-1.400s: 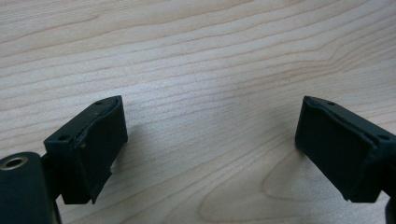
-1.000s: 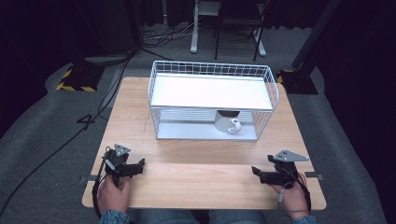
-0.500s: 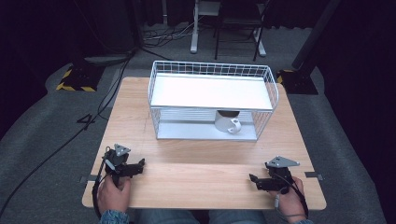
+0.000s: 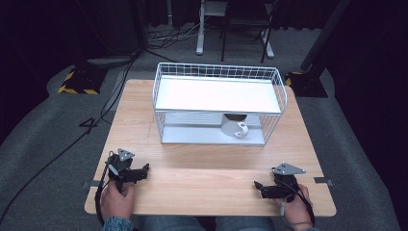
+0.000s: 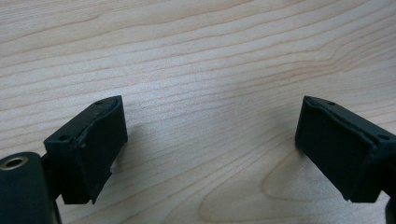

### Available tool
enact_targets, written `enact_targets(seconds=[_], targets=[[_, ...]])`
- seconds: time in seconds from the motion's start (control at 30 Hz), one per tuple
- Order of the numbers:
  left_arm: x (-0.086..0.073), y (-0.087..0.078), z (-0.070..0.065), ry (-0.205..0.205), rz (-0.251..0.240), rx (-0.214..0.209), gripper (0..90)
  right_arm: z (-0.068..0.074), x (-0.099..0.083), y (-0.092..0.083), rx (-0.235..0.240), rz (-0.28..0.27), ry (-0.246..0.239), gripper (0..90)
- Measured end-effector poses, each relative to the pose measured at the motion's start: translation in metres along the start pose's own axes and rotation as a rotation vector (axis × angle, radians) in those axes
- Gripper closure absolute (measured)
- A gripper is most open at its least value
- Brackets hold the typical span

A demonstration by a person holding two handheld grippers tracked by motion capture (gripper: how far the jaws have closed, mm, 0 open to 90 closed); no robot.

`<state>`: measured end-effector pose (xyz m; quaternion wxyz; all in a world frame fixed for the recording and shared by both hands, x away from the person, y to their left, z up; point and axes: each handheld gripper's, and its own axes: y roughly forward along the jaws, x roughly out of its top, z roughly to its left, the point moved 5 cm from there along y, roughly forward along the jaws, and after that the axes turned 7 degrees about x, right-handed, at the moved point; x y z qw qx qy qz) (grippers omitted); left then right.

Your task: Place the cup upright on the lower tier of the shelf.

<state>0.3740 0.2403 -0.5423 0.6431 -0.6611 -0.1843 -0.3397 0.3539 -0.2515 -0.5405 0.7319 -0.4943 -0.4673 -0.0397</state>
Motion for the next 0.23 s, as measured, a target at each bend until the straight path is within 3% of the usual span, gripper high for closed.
enact_targets(seconds=[0.23], targets=[[0.0000,0.0000,0.0000,0.000,0.000,0.000,9.6,0.0001,-0.0001,0.0001,0.000,-0.002,-0.001,7.2]])
